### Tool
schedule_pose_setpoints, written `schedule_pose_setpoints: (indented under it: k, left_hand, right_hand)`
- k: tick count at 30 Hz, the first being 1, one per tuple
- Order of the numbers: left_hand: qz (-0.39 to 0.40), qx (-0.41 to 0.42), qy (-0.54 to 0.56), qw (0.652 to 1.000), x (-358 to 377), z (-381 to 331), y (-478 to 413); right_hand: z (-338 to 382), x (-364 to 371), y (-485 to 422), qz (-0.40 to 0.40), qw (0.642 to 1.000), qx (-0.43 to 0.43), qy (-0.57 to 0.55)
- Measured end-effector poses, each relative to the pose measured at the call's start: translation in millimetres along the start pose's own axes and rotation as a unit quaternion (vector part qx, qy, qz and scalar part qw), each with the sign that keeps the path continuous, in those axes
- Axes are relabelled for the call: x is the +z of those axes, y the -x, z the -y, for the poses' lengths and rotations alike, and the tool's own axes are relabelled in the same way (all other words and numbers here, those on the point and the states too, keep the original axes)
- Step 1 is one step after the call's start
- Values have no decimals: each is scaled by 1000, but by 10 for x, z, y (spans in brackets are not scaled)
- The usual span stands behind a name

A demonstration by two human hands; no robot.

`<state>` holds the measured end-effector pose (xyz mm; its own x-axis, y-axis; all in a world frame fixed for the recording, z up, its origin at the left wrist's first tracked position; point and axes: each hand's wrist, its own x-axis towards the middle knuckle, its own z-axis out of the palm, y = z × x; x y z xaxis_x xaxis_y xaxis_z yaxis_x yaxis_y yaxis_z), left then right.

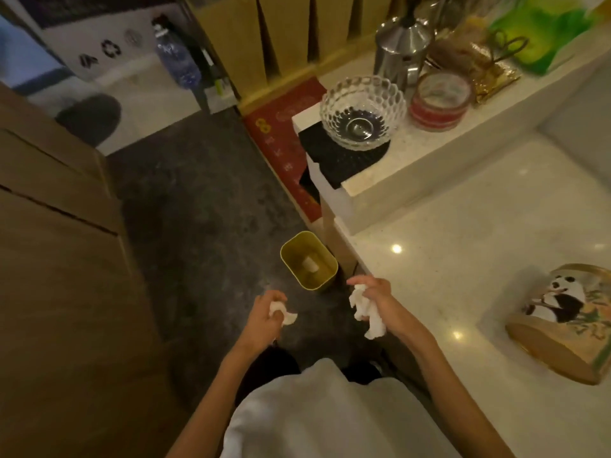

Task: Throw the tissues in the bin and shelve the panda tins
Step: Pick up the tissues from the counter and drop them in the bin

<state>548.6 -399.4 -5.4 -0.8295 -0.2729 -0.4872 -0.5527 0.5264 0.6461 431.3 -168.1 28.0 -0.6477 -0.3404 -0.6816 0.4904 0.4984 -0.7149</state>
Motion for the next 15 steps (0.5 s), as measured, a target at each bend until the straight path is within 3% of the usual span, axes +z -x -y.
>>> schedule_pose_setpoints:
  k: [3, 7, 11, 15]
  left_hand:
    - [-3, -13, 62, 998, -370, 166, -200]
    - [4, -6, 75, 997, -913, 557, -654]
    - [16, -14, 69, 997, -1432, 1007, -1229]
    - [102, -27, 38, 994, -1753, 1297, -1796]
  right_hand:
    - [106, 507, -194, -3, 998, 45, 52]
    - [208, 1054, -566, 30, 993, -2, 114]
    - [571, 1528, -948, -45, 996, 3, 83]
    - [778, 1953, -1375, -122, 983, -13, 139]
